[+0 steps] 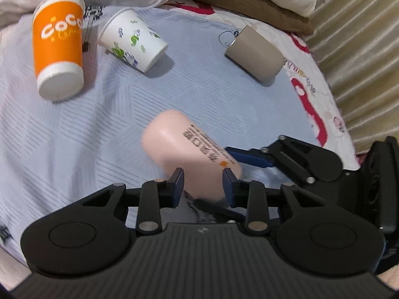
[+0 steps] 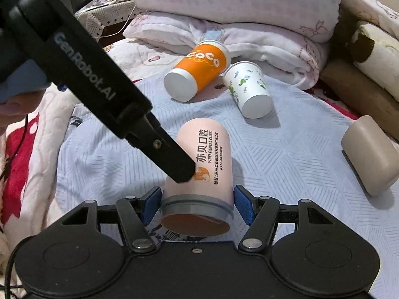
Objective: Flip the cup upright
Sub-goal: 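Grasp the pink cup's rim with the right gripper and lift it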
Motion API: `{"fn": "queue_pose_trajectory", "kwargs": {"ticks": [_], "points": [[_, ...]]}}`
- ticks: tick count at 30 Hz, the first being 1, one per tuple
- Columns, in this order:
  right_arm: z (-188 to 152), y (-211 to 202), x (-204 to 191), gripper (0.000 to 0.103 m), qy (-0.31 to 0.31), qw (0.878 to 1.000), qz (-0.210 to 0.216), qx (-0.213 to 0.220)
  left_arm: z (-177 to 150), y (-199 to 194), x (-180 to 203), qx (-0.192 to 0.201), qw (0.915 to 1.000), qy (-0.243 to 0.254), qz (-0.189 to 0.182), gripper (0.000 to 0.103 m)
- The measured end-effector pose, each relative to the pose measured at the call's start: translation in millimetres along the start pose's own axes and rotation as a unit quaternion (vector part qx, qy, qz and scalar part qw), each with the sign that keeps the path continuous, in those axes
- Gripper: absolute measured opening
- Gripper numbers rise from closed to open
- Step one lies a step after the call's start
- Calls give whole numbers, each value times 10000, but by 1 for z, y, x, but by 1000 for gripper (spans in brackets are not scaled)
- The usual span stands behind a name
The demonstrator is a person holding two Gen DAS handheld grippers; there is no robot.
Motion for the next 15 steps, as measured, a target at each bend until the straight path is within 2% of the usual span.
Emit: {"fn": "queue_pose_trajectory", "kwargs": {"ticks": [2, 3, 5, 7, 8, 12, 15], "points": [[0, -1, -3, 69, -43, 10000, -40, 2, 9, -4, -2, 37, 9998, 148, 99, 33], [0, -2, -4, 73, -92, 9999, -103, 0, 12, -7, -2, 50, 9996, 241, 106, 34], [7, -12, -5, 80, -246, 9983, -527, 66, 20, -14, 0, 110, 9990, 422, 69, 38], [15, -28, -2, 88, -137, 9967, -747, 272, 28, -19, 2, 116, 9983, 576, 62, 41], [20, -35, 0, 89, -2, 9962, -816, 298, 35, -21, 3, 122, 9977, 654, 85, 41], [32, -64, 4, 87, 787, 9936, -640, 497, 66, -15, 16, 125, 9949, 994, -148, 44], [40, -75, -3, 80, 1475, 9870, -397, 505, 84, 4, 32, -145, 9922, 1185, -368, 44]]}}
Point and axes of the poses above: each gripper's, at about its wrist camera, not at the fingertips, and y roughly the way its jaws point, x to its right, z to its top, the point moved 5 cm from there along y, roughly the way its jaws point, and after that the axes turned 2 degrees about -z, right-handed, at the moved point
